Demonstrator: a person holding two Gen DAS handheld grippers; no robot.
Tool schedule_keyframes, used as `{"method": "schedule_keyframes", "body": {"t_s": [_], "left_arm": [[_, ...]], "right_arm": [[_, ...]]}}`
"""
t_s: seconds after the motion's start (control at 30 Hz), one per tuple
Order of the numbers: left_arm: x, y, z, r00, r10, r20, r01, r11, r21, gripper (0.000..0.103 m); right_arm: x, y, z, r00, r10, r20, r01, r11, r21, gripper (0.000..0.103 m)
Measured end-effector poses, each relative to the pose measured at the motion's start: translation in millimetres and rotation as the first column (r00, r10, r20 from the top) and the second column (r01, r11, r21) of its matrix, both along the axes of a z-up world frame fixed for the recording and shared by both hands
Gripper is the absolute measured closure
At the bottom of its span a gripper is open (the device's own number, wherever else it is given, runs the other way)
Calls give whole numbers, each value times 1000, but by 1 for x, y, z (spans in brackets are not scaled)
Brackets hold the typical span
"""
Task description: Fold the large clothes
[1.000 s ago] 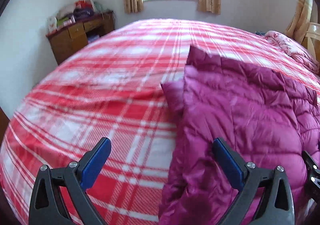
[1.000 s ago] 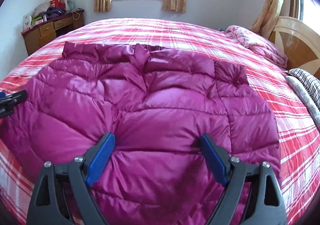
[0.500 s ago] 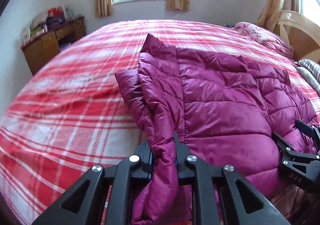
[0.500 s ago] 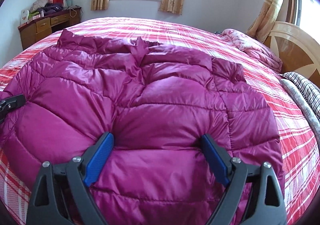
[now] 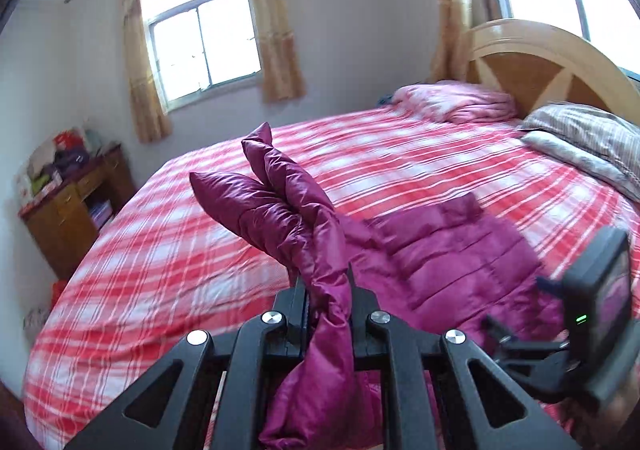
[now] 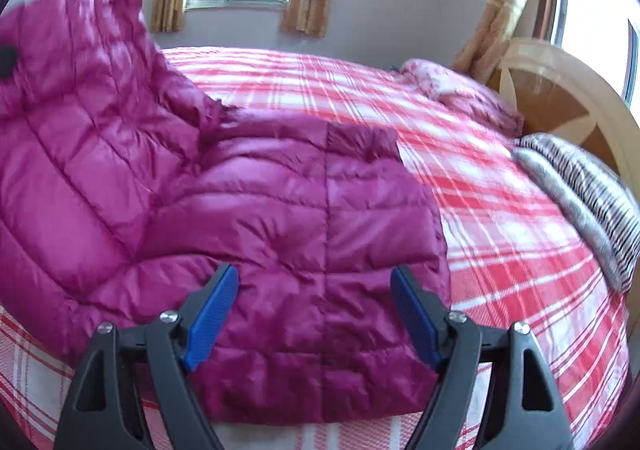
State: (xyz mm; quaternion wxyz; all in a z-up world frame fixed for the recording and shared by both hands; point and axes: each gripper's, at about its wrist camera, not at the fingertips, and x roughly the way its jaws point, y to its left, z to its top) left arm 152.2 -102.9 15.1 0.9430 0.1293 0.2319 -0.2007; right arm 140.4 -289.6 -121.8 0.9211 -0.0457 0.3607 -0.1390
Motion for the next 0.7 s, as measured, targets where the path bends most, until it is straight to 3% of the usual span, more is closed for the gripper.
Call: {"method": "schedule_keyframes", "body": {"t_s": [0.23, 0.43, 0.53, 0.7], "left_arm": [[-14, -86, 6, 991, -128, 46, 124, 988, 88, 91], [-15, -159, -28, 978, -206, 15, 199, 961, 192, 91], [-16, -181, -45, 967, -255, -23, 255, 947, 193, 91], [-15, -192, -60, 953, -291, -81, 300, 943, 145, 86]], "right_arm": [[-20, -37, 2, 997, -78, 14, 78, 996, 48, 23], [-35, -64, -21, 993, -103, 48, 91, 974, 208, 23], [-43, -73, -26, 990, -114, 83, 88, 960, 268, 22], [-41, -72, -24, 989, -123, 77, 97, 955, 280, 21]]}}
